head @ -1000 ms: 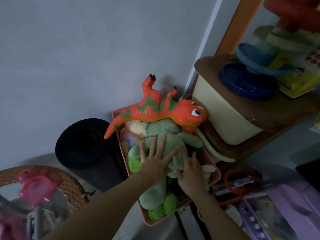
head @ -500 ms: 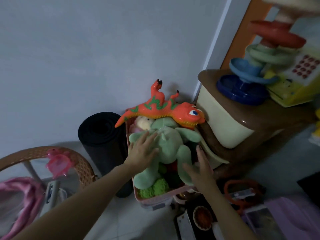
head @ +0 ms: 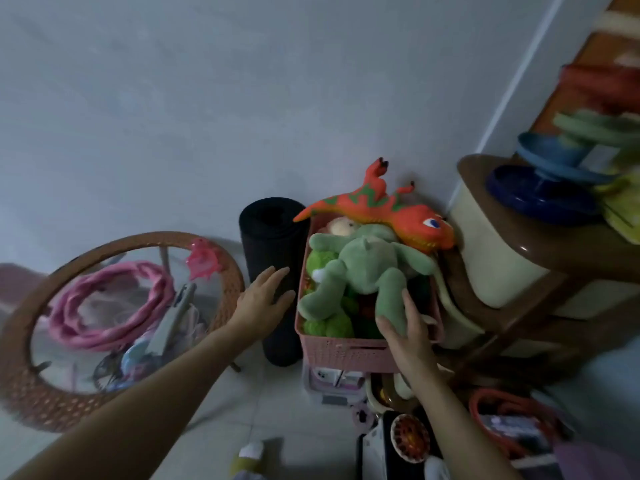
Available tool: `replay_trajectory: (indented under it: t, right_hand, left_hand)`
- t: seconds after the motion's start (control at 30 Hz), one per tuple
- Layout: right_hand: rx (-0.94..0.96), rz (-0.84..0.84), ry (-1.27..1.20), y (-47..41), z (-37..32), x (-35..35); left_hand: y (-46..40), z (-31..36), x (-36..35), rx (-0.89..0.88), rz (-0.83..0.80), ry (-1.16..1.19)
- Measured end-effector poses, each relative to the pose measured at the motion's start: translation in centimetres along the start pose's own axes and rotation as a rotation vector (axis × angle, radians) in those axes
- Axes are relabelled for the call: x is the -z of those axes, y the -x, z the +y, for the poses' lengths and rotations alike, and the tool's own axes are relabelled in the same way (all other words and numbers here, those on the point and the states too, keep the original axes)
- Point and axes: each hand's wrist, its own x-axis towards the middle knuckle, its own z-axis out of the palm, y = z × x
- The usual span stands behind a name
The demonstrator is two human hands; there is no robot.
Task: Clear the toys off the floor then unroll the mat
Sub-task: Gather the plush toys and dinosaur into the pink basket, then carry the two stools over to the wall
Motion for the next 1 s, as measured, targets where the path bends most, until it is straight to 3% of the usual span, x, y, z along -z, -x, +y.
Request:
replay_trajectory:
  t: [0.2, 0.63, 1.0]
  right_hand:
    - [0.171, -0.047, 0.063, 1.1, -1.7, -4.9]
    - [0.297, -0.428, 0.114, 6.5, -8.0, -17.1]
    - [0.431, -0.796, 0.083, 22.6, -14.0, -32.8]
  left_hand:
    - [5.8, -4.4, 3.1, 0.145, 0.139, -0.028]
    - [19.1, -13.1, 10.8, 0.345, 0.373, 0.034]
    - [39.5, -24.0, 17.6, 0.689, 0.575, 0.079]
